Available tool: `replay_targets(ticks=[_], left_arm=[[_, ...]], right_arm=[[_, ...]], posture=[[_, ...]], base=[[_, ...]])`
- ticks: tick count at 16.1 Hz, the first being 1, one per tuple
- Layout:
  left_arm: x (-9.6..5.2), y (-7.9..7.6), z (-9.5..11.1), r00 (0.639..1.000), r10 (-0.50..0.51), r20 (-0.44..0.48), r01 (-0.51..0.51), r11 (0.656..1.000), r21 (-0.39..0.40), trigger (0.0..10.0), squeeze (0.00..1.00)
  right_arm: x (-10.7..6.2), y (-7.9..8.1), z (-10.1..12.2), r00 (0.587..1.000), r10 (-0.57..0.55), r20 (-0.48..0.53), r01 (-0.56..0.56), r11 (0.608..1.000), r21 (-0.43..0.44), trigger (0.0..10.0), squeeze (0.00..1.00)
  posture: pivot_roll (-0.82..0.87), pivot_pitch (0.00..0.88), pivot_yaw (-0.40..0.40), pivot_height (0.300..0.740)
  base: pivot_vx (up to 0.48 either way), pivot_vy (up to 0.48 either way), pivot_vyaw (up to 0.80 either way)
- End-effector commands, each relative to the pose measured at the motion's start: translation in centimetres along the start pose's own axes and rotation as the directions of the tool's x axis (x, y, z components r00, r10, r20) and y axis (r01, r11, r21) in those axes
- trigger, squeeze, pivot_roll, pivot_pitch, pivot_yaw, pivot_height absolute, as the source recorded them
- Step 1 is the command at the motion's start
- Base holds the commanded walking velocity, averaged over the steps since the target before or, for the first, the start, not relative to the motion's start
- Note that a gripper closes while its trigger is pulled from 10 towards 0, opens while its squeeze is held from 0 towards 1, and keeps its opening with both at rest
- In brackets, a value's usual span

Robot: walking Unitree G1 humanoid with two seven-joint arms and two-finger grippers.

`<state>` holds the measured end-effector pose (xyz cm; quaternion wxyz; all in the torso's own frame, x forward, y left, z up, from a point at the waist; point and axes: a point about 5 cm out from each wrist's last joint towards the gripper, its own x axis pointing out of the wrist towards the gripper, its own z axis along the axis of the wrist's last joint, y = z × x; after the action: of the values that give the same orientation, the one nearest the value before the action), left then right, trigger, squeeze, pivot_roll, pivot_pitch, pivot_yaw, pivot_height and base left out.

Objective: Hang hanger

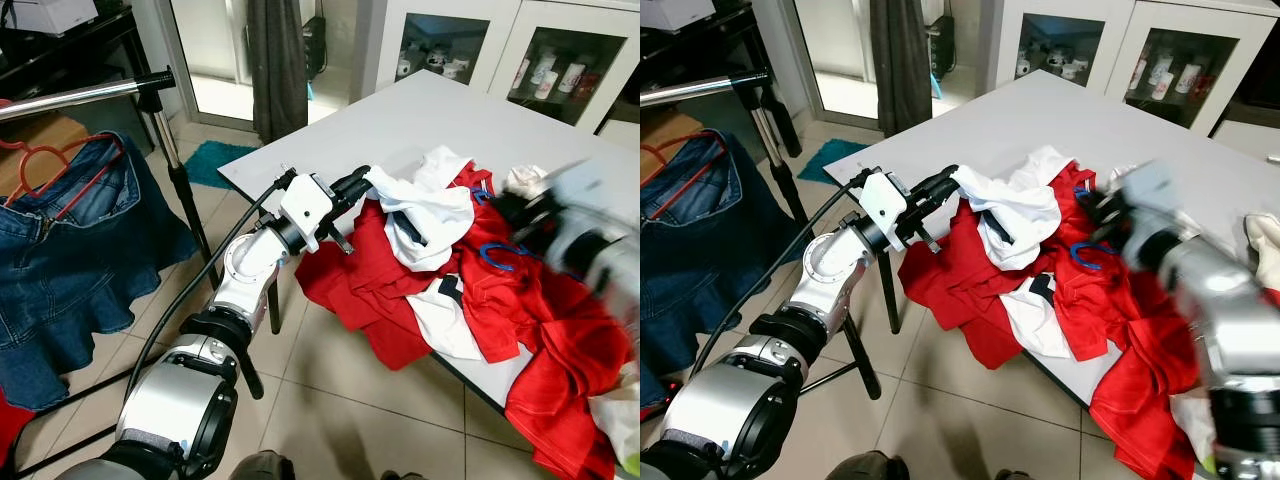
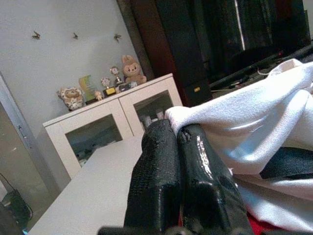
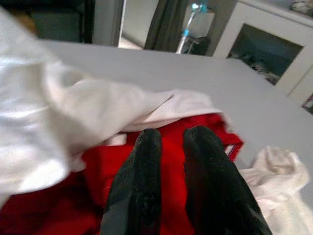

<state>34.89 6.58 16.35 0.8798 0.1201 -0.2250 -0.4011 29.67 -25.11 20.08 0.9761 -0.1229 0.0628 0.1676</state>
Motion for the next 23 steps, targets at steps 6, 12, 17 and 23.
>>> replay_targets(ticks=[6,12,17,23], left_arm=[[0.1,0.1,0.3,1.0,-0.003,0.011,0.002,1.0,0.019,0.0,0.0],[0.1,0.2,0.3,1.0,-0.004,0.01,0.004,1.0,0.022,0.0,0.0],[0.1,0.2,0.3,1.0,-0.004,0.009,0.003,1.0,0.024,0.0,0.0],[0.2,0.4,-0.4,0.997,0.05,-0.059,-0.05,0.999,0.001,8.4,0.0]], right_arm=[[-1.3,-1.7,-1.0,0.997,-0.045,-0.056,0.044,0.998,-0.035,10.0,1.0],[-0.5,-3.2,-5.0,0.945,-0.219,-0.241,0.195,0.973,-0.12,10.0,0.16],[1.7,-1.2,-6.8,0.947,-0.145,-0.287,0.127,0.989,-0.079,10.0,1.0],[2.1,-1.4,-10.2,0.853,-0.294,-0.431,0.285,0.955,-0.088,5.1,0.0]], posture=[[0.01,0.0,0.02,0.74],[0.02,0.0,0.019,0.74],[0.03,0.0,0.02,0.74],[0.03,0.0,0.02,0.74]], base=[[0.0,0.0,0.0],[0.0,0.0,0.0],[0.0,0.0,0.0],[0.0,0.0,0.0]])
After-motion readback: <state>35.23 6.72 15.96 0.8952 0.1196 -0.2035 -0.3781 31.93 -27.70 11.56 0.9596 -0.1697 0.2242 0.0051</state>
